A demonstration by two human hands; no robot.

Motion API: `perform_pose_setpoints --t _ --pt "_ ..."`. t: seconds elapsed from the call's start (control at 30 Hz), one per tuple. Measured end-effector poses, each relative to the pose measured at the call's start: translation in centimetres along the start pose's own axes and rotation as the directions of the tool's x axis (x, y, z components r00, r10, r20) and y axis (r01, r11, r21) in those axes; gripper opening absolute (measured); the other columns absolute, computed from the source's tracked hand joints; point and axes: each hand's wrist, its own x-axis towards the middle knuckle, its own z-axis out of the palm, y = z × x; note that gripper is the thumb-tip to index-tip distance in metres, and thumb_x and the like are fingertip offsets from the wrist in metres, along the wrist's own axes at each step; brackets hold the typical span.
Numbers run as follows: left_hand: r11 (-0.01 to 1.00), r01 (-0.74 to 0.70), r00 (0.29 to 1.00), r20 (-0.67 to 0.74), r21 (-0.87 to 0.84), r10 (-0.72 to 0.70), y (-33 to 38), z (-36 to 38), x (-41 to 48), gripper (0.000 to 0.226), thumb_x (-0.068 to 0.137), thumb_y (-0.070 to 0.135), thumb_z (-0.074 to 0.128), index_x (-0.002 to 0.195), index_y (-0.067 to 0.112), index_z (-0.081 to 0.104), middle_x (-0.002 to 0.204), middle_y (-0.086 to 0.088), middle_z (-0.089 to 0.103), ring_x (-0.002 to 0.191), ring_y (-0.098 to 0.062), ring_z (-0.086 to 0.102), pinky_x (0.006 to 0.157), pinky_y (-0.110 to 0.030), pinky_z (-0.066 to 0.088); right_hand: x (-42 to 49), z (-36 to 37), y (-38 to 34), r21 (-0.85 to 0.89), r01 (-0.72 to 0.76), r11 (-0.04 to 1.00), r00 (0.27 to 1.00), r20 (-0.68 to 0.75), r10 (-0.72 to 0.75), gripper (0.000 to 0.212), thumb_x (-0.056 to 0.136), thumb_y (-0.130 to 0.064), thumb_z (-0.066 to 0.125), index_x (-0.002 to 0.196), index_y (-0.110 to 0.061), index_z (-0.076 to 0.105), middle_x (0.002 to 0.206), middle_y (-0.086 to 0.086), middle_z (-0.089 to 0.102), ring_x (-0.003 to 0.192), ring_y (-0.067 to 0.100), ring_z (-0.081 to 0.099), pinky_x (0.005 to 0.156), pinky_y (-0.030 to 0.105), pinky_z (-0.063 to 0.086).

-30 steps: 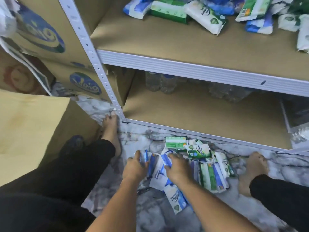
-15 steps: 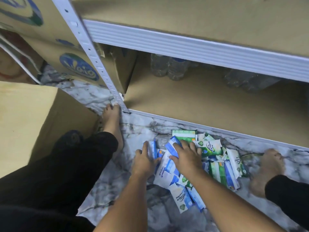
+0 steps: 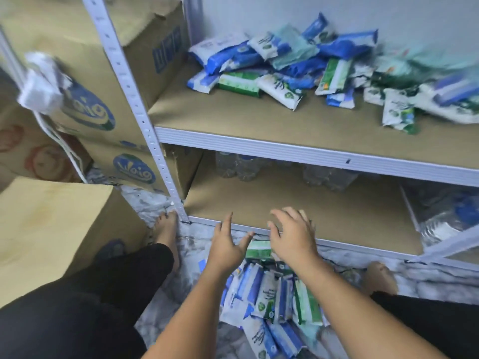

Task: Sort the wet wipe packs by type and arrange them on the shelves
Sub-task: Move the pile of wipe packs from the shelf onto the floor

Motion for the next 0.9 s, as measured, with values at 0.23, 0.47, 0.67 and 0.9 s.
perform_pose_setpoints --t 0.23,0.47,0.67,0.9 --pt "0.880 -0.470 0.859 -0.193 0.074 0.475 11.4 -5.7 1.2 0.059 0.095 0.034 0.063 0.149 0.025 0.040 0.131 0.012 0.049 0.124 -0.007 0.049 0.102 -0.038 0.048 7.9 -9.6 -3.8 0.032 0.329 0.944 0.893 -0.335 -0.300 0.023 0.081 -0.013 0.058 0.099 -0.016 0.071 0.093 0.001 0.065 0.087 0.030 0.055 0.079 0.040 0.046" --pt "0.733 -0.607 0.728 -0.154 0.308 0.668 18.2 -11.2 5.6 0.048 0.090 0.025 0.058 0.137 0.025 0.049 0.126 0.004 0.052 0.115 -0.017 0.053 0.096 -0.038 0.047 16.2 -12.6 -4.1 -0.004 0.129 0.992 0.979 -0.160 -0.128 0.044 0.084 -0.029 0.064 0.127 -0.021 0.060 0.124 0.002 0.057 0.115 0.032 0.049 0.100 0.046 0.042" --pt "0.752 -0.408 0.825 -0.145 0.517 0.547 20.9 -12.9 14.2 0.063 0.079 0.034 0.050 0.140 0.022 0.045 0.137 -0.005 0.049 0.125 -0.029 0.049 0.096 -0.047 0.049 22.5 -11.4 -2.6 -0.116 0.009 0.993 0.997 -0.069 -0.018 0.068 0.086 -0.057 0.054 0.148 -0.035 0.037 0.151 -0.006 0.038 0.133 0.030 0.032 0.108 0.053 0.031" --pt "0.709 -0.247 0.930 -0.043 0.660 0.364 22.2 -12.4 21.3 0.066 0.097 0.045 0.037 0.157 0.036 0.014 0.167 0.003 0.011 0.152 -0.027 0.008 0.117 -0.054 0.012 24.4 -10.1 -2.7 -0.213 0.049 0.976 0.997 -0.055 -0.062 0.056 0.092 -0.061 0.039 0.145 -0.043 0.043 0.158 -0.004 0.031 0.138 0.029 0.022 0.107 0.055 0.023"
